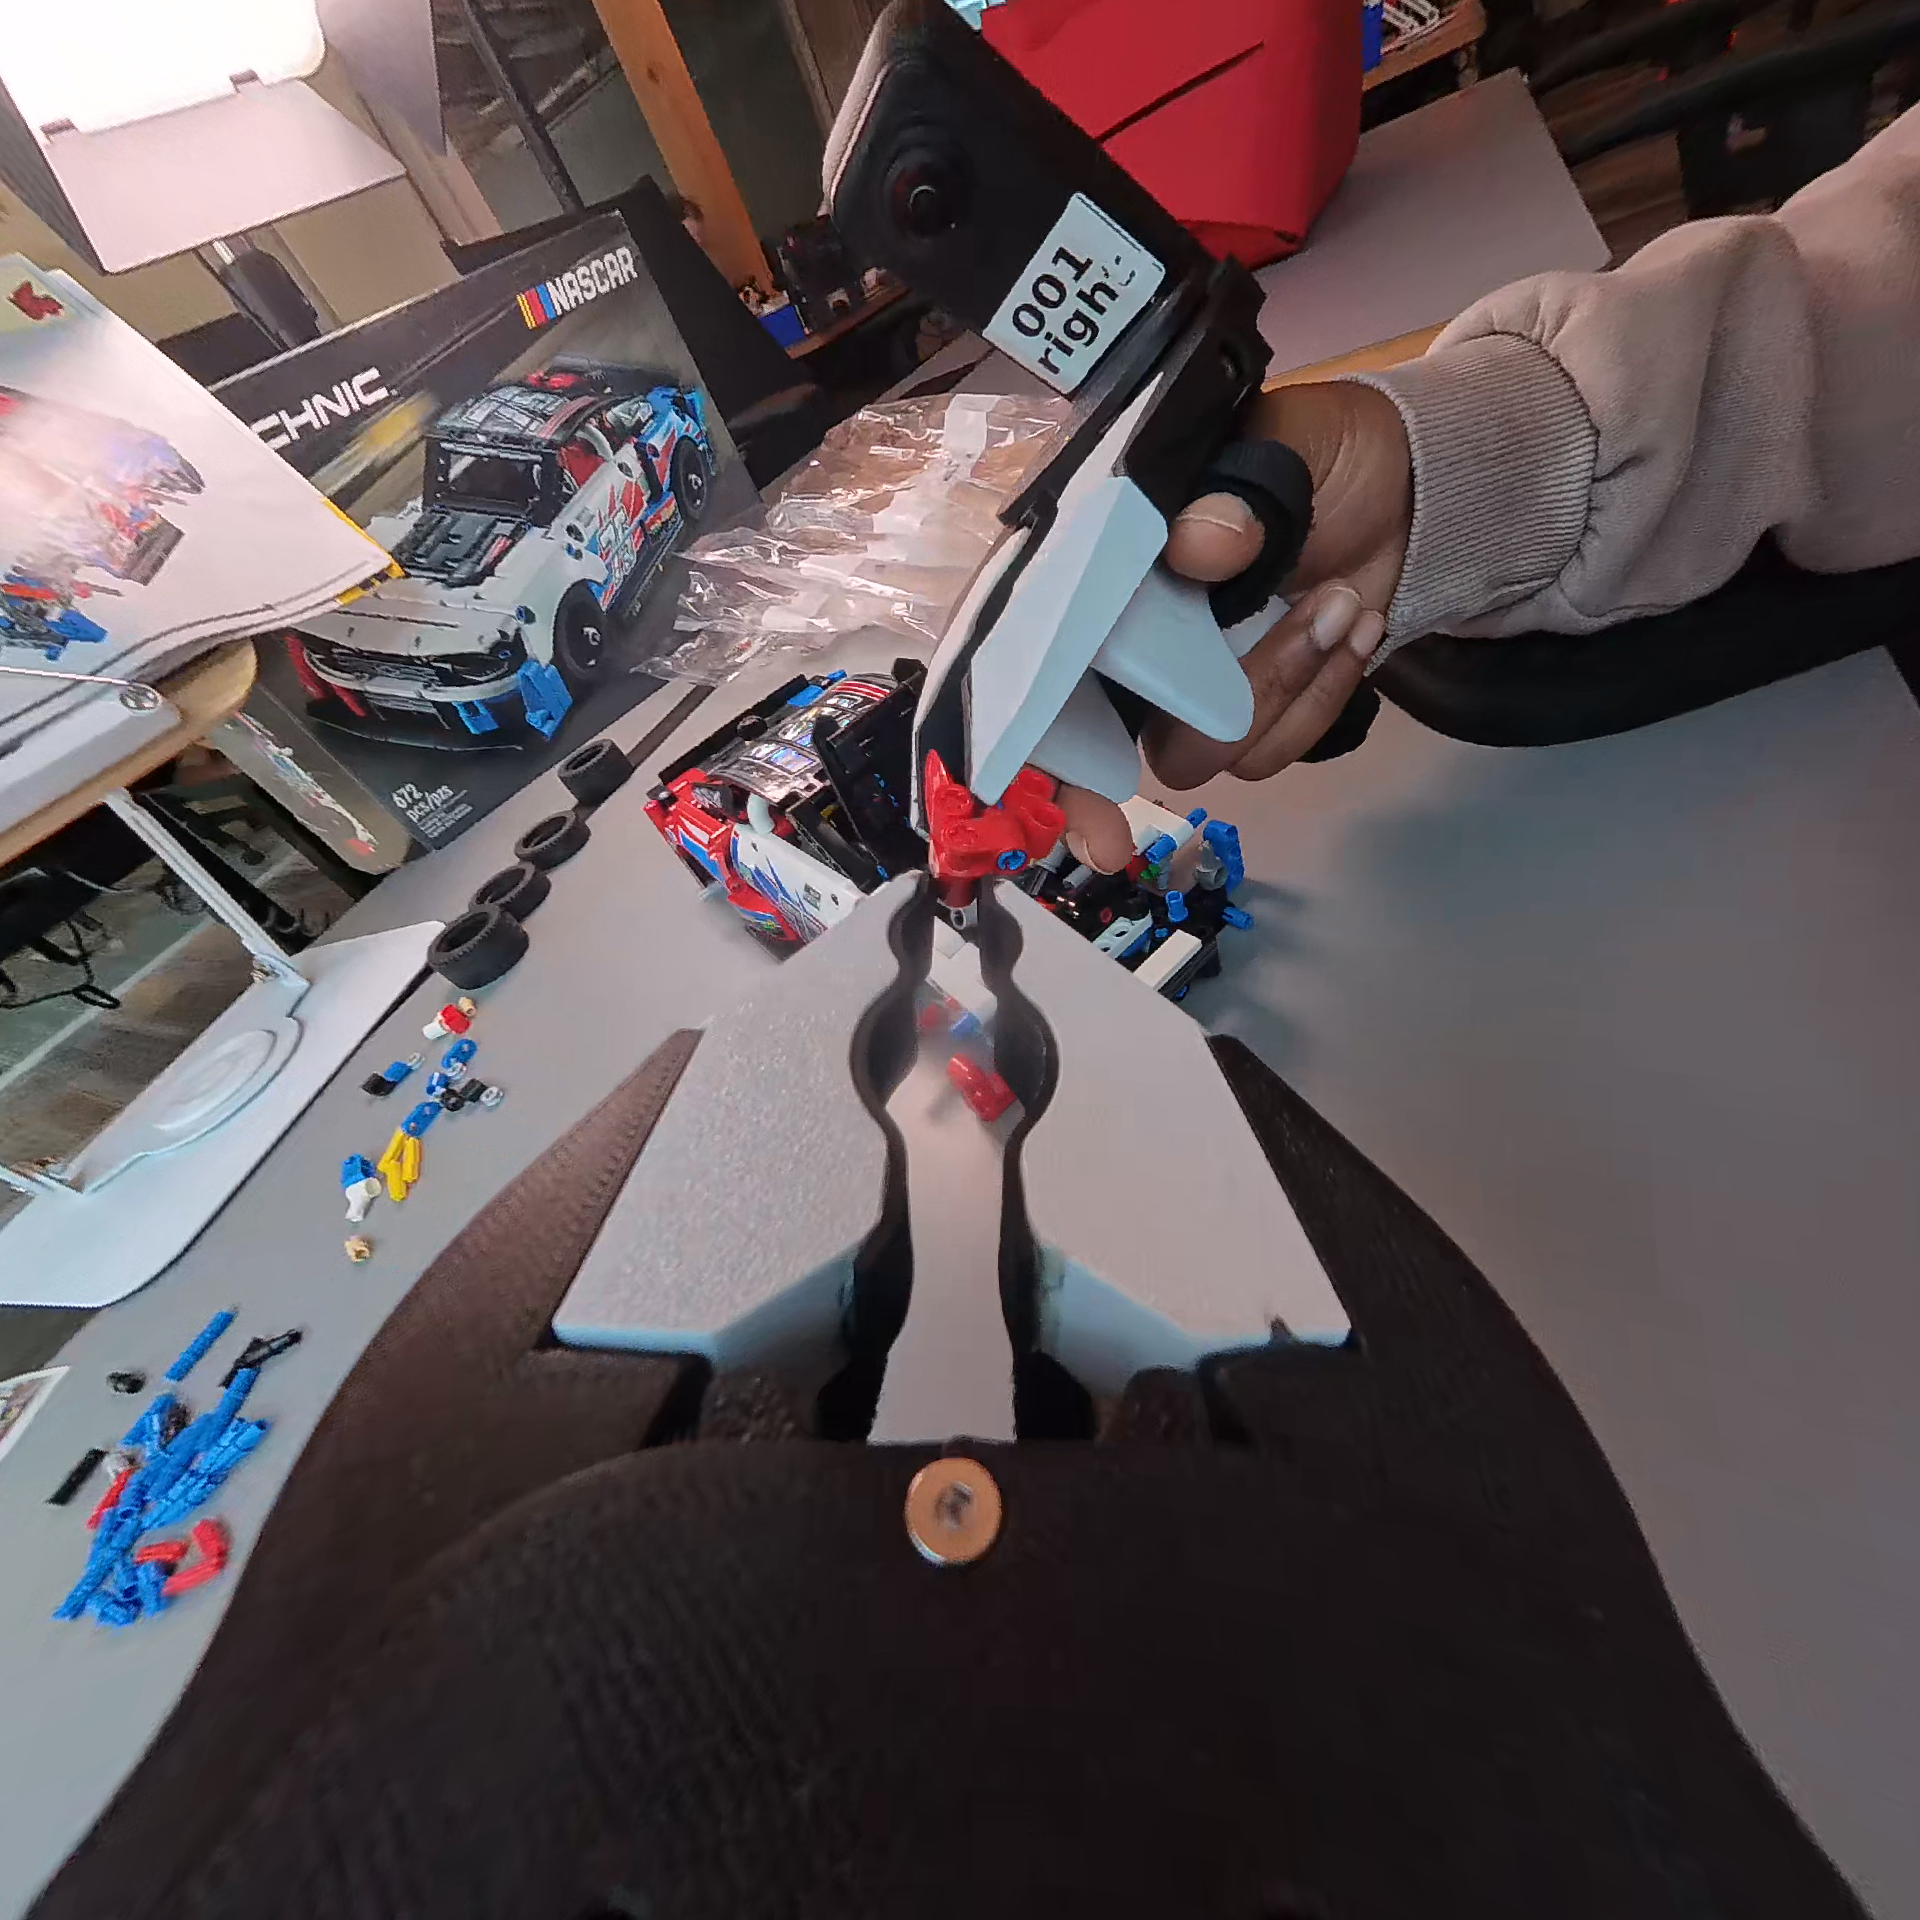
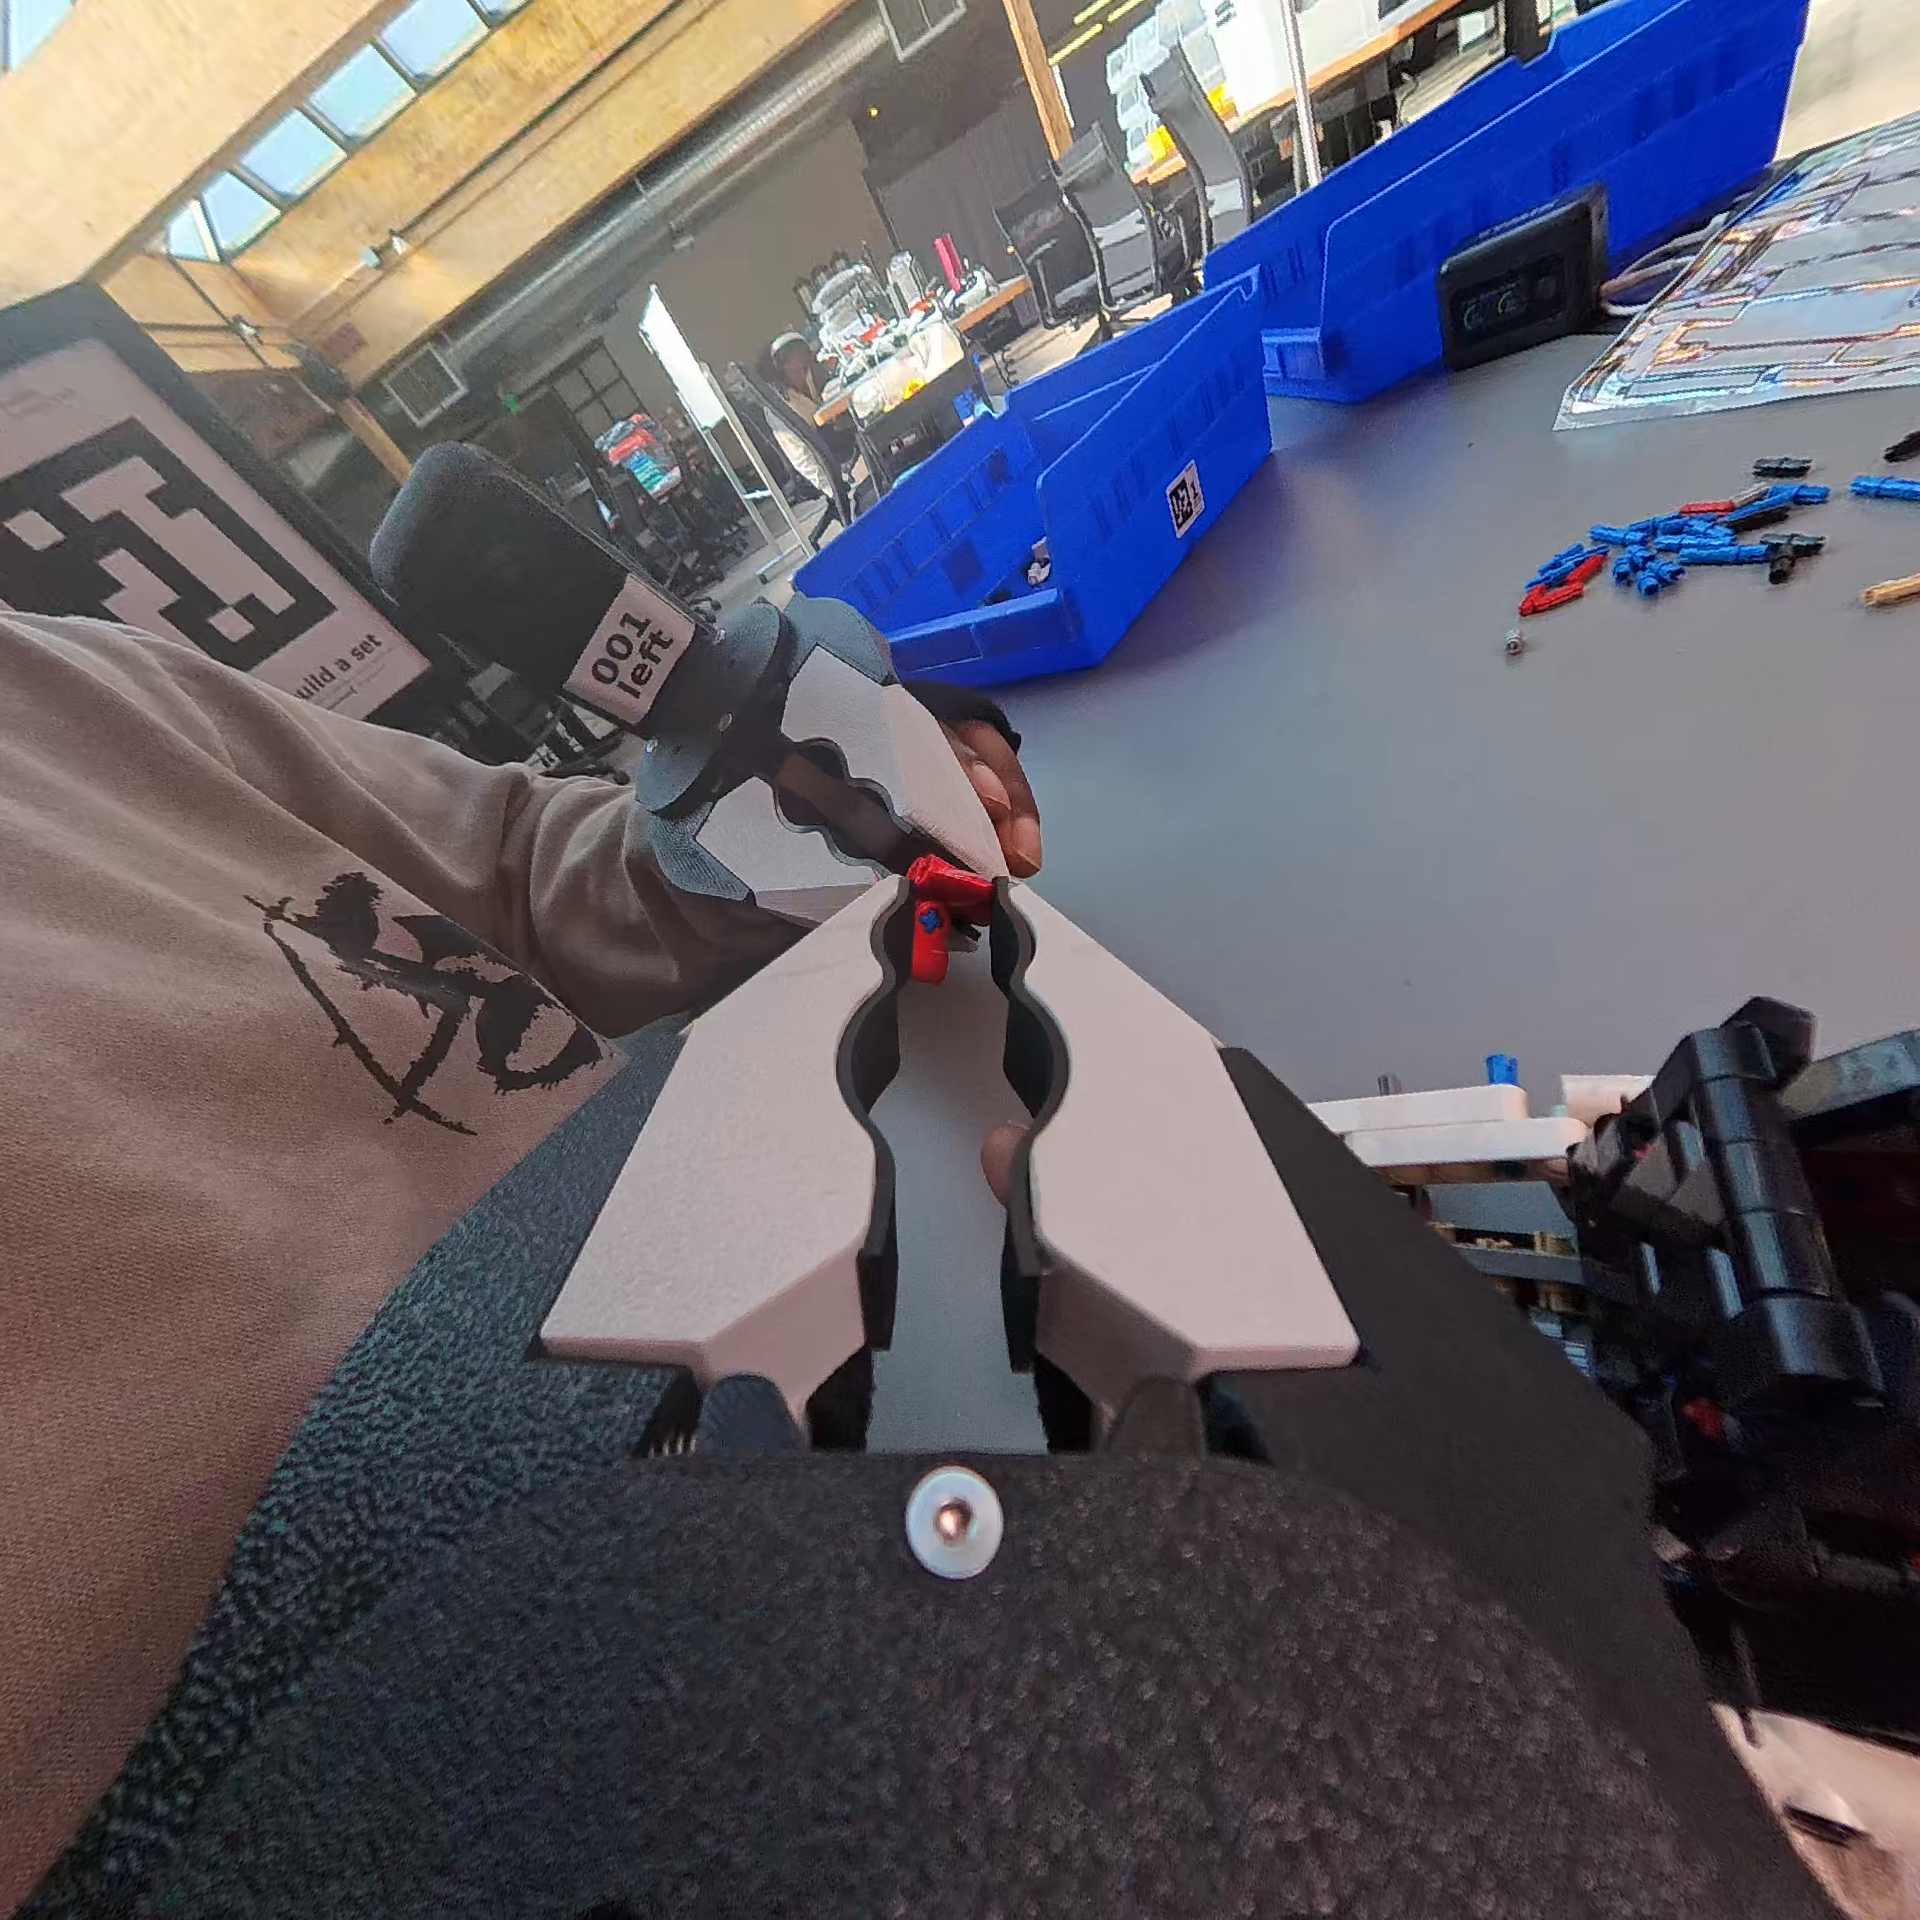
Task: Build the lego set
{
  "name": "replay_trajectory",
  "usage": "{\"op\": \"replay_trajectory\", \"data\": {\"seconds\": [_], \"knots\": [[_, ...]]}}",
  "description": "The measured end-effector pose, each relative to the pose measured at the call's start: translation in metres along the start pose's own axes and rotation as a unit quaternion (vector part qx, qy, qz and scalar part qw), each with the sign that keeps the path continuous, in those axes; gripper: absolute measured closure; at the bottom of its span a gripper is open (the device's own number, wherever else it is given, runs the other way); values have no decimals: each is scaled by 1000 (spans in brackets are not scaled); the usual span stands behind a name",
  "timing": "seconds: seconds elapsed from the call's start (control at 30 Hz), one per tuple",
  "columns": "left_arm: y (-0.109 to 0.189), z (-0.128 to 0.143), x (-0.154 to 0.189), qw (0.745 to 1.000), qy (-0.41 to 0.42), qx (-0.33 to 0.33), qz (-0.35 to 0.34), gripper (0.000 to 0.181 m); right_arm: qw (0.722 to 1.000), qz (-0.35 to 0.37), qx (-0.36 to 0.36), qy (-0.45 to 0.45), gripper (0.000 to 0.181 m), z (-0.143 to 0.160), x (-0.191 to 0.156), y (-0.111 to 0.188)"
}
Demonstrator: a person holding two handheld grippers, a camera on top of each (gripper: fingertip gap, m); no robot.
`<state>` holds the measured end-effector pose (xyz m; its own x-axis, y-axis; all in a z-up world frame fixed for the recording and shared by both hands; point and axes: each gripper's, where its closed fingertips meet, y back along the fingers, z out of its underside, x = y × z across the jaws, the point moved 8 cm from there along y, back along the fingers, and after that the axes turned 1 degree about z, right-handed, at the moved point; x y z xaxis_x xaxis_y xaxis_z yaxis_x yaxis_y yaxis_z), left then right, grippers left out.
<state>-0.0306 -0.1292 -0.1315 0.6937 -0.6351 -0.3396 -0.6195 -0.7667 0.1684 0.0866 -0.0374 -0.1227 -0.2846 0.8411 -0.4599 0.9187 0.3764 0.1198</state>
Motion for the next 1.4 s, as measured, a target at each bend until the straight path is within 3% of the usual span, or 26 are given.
{"op": "replay_trajectory", "data": {"seconds": [0.13, 0.6, 1.0, 1.4], "knots": [[0, 3, -4, 998, 55, 4, 27, 176, 1000, 3, -5, -8, 170, 1, 2, 0], [3, -2, -5, 996, 70, 25, 40, 177, 981, -62, 3, -181, 170, 3, 11, 0], [9, -3, -15, 993, 105, 42, 19, 177, 976, -53, 54, -206, 167, -4, 21, 10], [9, -3, -16, 995, 96, 36, 6, 177, 985, -58, 24, -160, 164, 1, 8, -1]]}}
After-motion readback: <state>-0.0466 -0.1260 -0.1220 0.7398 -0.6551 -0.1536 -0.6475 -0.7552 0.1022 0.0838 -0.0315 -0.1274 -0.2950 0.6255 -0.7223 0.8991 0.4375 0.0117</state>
